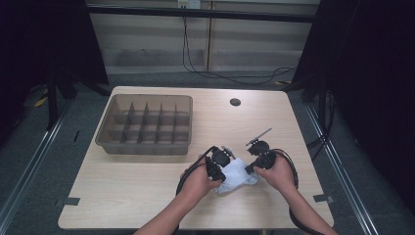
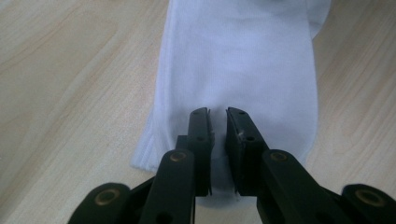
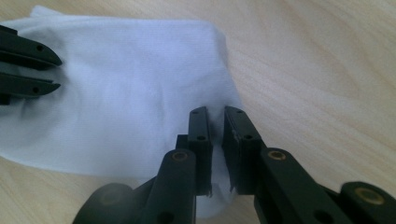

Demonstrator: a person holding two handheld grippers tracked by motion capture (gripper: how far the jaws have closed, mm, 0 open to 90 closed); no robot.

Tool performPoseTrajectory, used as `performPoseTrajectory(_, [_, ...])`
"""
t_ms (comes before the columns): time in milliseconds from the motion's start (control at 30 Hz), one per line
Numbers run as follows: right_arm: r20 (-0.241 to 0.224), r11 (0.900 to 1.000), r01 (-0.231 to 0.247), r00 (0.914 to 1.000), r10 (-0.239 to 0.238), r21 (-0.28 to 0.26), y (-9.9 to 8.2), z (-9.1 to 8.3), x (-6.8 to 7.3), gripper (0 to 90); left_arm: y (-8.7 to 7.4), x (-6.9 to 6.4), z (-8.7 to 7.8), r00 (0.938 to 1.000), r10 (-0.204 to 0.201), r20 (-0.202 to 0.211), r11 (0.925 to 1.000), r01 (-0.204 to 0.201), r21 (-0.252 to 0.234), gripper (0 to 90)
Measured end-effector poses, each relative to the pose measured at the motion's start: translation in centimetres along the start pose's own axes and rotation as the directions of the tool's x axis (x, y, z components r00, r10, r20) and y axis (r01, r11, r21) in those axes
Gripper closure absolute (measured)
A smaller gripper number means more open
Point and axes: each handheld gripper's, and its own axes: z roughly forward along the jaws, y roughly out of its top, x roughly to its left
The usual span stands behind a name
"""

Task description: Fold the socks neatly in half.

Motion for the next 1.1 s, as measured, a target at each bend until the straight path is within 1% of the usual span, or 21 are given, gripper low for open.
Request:
performPoseTrajectory(33, [-0.005, 0.9999, -0.012, 0.9999, 0.012, -0.009, 0.0, -0.3, 0.0, 80.6, 0.0, 0.0, 0.0, 1.0, -0.001, 0.002, 1.0, 0.001, -0.001, 80.3])
performPoseTrajectory(67, [-0.006, 0.9998, -0.002, 1.0, 0.002, -0.021, 0.0, -0.5, -0.2, 79.7, 0.0, 0.1, 0.0, 1.0, -0.003, 0.003, 1.0, 0.003, -0.003, 80.4])
performPoseTrajectory(133, [0.002, 0.9995, -0.006, 1.0, 0.006, -0.03, 0.0, -1.1, -0.4, 77.5, -0.1, 0.0, 0.0, 1.0, -0.006, 0.002, 1.0, 0.006, -0.007, 80.4])
performPoseTrajectory(233, [-0.003, 0.9995, -0.009, 1.0, 0.009, -0.03, -0.2, -1.6, -0.8, 72.5, 0.0, -0.1, -0.1, 1.0, 0.001, -0.01, 0.9999, -0.001, -0.014, 80.4])
performPoseTrajectory(300, [-0.005, 0.9995, -0.014, 0.9999, 0.014, -0.028, -0.5, -1.7, -1.0, 71.9, 0.3, -0.1, -0.2, 0.9998, 0.012, -0.015, 0.9999, -0.012, -0.011, 80.4])
performPoseTrajectory(333, [-0.01, 0.9994, -0.019, 0.9998, 0.018, -0.029, -0.6, -1.7, -1.1, 70.6, 0.5, -0.2, -0.3, 0.9999, 0.012, -0.008, 0.9998, -0.013, -0.017, 80.4])
performPoseTrajectory(367, [-0.022, 0.9991, -0.027, 0.9994, 0.026, -0.032, -0.8, -1.6, -1.4, 68.8, 0.8, -0.3, -0.3, 0.9998, 0.013, -0.011, 0.9997, -0.014, -0.022, 80.5])
performPoseTrajectory(400, [-0.029, 0.9985, -0.041, 0.9988, 0.04, -0.035, -0.9, -1.6, -1.5, 68.1, 1.0, -0.3, -0.4, 0.9997, 0.021, -0.014, 0.9996, -0.021, -0.021, 81.1])
performPoseTrajectory(467, [-0.041, 0.9981, -0.048, 0.9981, 0.046, -0.04, -1.2, -1.5, -1.7, 65.9, 1.5, -0.6, -0.4, 0.9994, 0.032, -0.014, 0.999, -0.032, -0.03, 81.2])
performPoseTrajectory(567, [-0.056, 0.9974, -0.062, 0.9966, 0.06, -0.038, -1.4, -1.4, -1.8, 61.0, 2.2, -1.1, 0.0, 0.999, 0.044, -0.012, 0.9986, -0.044, -0.03, 81.1])
performPoseTrajectory(633, [-0.058, 0.9978, -0.058, 0.9968, 0.055, -0.034, -1.4, -1.4, -1.8, 59.0, 2.4, -1.2, 0.6, 0.9994, 0.033, -0.01, 0.9988, -0.034, -0.035, 81.1])
performPoseTrajectory(700, [-0.054, 0.9979, -0.052, 0.9973, 0.05, -0.038, -1.4, -1.3, -1.7, 56.7, 2.5, -1.2, 1.3, 0.9994, 0.033, -0.009, 0.9993, -0.033, -0.018, 81.1])
performPoseTrajectory(733, [-0.063, 0.998, -0.054, 0.9967, 0.052, -0.031, -1.3, -1.3, -1.6, 55.9, 2.5, -1.2, 1.5, 0.9995, 0.03, -0.006, 0.9994, -0.03, -0.014, 81.1])
performPoseTrajectory(800, [-0.067, 0.9981, -0.05, 0.9966, 0.047, -0.036, -1.3, -1.2, -1.6, 54.7, 2.7, -1.1, 1.6, 0.9998, 0.02, -0.005, 0.9996, -0.02, -0.019, 81.1])
performPoseTrajectory(833, [-0.078, 0.9979, -0.057, 0.9954, 0.054, -0.032, -1.3, -1.1, -1.6, 53.8, 2.7, -1.1, 1.7, 0.9997, 0.023, -0.004, 0.9997, -0.023, -0.013, 81.2])
performPoseTrajectory(900, [-0.089, 0.9979, -0.053, 0.9948, 0.05, -0.035, -1.3, -0.9, -1.6, 53.4, 2.9, -1.1, 1.8, 0.9996, 0.027, -0.006, 0.9996, -0.027, -0.003, 81.3])
performPoseTrajectory(1000, [-0.088, 0.9982, -0.054, 0.9948, 0.051, -0.025, -1.3, -0.5, -1.5, 53.4, 2.9, -1.3, 1.8, 0.9992, 0.038, -0.016, 0.9992, -0.038, 0.009, 81.5])
performPoseTrajectory(1033, [-0.093, 0.9983, -0.054, 0.9943, 0.052, -0.022, -1.3, -0.3, -1.5, 53.5, 2.8, -1.4, 1.9, 0.9988, 0.045, -0.019, 0.999, -0.045, 0.006, 81.9])
performPoseTrajectory(1100, [-0.102, 0.9984, -0.056, 0.9933, 0.055, -0.012, -1.3, 0.0, -1.4, 55.3, 2.7, -1.4, 1.9, 0.9989, 0.043, -0.021, 0.9991, -0.043, 0.002, 82.4])
